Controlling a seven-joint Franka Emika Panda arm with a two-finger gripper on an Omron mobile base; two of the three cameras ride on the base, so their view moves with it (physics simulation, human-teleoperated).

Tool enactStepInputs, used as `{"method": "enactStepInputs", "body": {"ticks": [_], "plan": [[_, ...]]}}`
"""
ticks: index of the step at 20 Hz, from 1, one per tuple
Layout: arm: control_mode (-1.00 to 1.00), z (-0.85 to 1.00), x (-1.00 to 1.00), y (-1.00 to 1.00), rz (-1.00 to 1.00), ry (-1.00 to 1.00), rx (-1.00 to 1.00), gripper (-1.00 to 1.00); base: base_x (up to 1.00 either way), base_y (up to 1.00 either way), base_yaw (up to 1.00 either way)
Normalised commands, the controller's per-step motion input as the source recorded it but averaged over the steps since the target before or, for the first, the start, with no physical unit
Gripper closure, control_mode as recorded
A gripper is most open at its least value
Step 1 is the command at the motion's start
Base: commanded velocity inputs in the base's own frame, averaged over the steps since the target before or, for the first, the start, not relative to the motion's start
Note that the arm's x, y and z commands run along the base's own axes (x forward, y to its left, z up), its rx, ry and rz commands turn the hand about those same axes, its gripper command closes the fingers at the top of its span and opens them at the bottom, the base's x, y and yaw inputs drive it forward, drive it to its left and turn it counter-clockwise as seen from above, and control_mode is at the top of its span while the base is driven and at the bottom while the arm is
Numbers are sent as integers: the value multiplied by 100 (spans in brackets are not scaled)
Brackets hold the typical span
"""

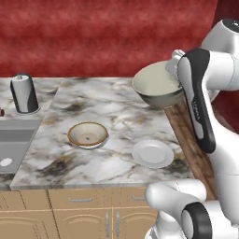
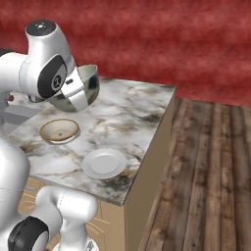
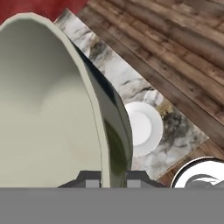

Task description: Move the bowls from the cabinet to the plates on the dining table.

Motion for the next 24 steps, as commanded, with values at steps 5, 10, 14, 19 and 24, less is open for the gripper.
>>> {"method": "enactStepInputs", "body": {"ticks": [5, 10, 14, 19, 24], "plan": [[-100, -17, 12, -3, 0, 16, 16, 100, 0, 0, 0], [-100, -45, 10, -6, 2, 15, 2, 100, 0, 0, 0], [-100, -48, 3, -4, 5, 6, 8, 100, 0, 0, 0], [-100, -44, 1, -1, 5, 2, 16, 100, 0, 0, 0], [-100, -44, 6, -4, 5, 2, 12, 100, 0, 0, 0]]}}
